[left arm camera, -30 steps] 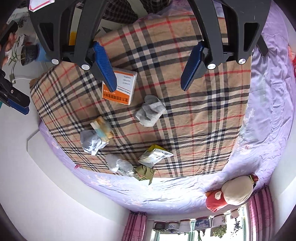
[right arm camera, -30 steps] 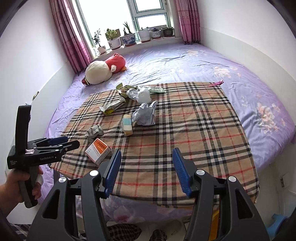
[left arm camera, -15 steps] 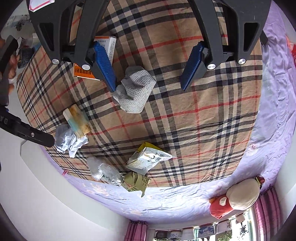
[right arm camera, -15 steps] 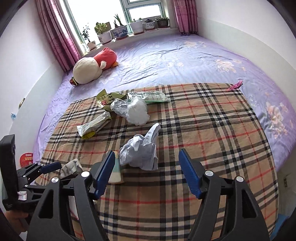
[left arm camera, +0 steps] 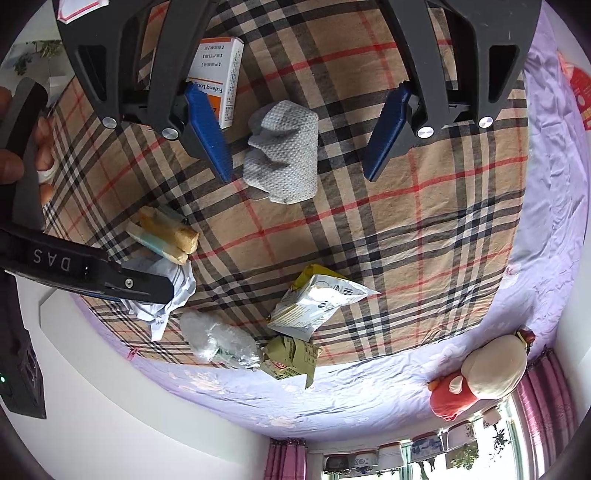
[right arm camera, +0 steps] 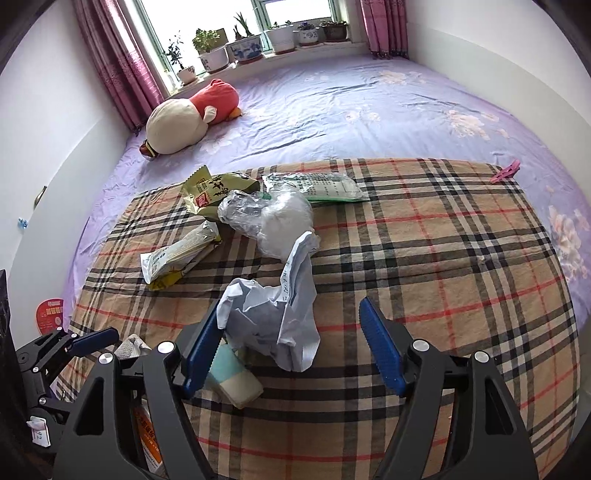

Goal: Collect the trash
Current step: 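Close the right tool on the crumpled white paper while the left tool grasps the grey cloth, then carry the white paper and grey cloth over the yellow bucket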

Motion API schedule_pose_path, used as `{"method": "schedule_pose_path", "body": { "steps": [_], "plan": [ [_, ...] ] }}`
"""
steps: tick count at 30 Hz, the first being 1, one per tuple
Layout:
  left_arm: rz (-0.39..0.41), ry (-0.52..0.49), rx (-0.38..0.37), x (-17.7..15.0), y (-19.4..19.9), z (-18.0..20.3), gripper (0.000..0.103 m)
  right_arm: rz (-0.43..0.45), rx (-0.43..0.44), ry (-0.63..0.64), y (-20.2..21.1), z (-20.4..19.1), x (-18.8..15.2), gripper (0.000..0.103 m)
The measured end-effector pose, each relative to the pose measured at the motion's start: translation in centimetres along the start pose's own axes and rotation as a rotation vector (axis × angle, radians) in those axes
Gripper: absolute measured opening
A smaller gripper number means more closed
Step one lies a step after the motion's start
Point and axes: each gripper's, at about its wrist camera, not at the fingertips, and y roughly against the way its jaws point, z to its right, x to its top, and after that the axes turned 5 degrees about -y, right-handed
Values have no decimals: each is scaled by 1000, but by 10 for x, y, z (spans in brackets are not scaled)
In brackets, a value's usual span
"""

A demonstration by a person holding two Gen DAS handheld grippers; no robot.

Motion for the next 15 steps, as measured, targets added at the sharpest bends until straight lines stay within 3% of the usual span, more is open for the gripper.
{"method": "schedule_pose_path", "body": {
  "steps": [5, 7, 11, 15],
  "plan": [
    [6, 4, 16, 0, 0, 3, 71, -18, 16, 35, -10, -12, 2, 73],
    [7, 0, 29, -2, 1, 4, 69, -44, 22, 66, -16, -18, 2, 52],
    [11, 13, 41, -3, 4, 4, 52, -31, 34, 93, -15, -23, 5, 44],
    [11, 23, 21, -3, 6, 1, 39, -29, 33, 93, -9, -18, 11, 43]
  ]
}}
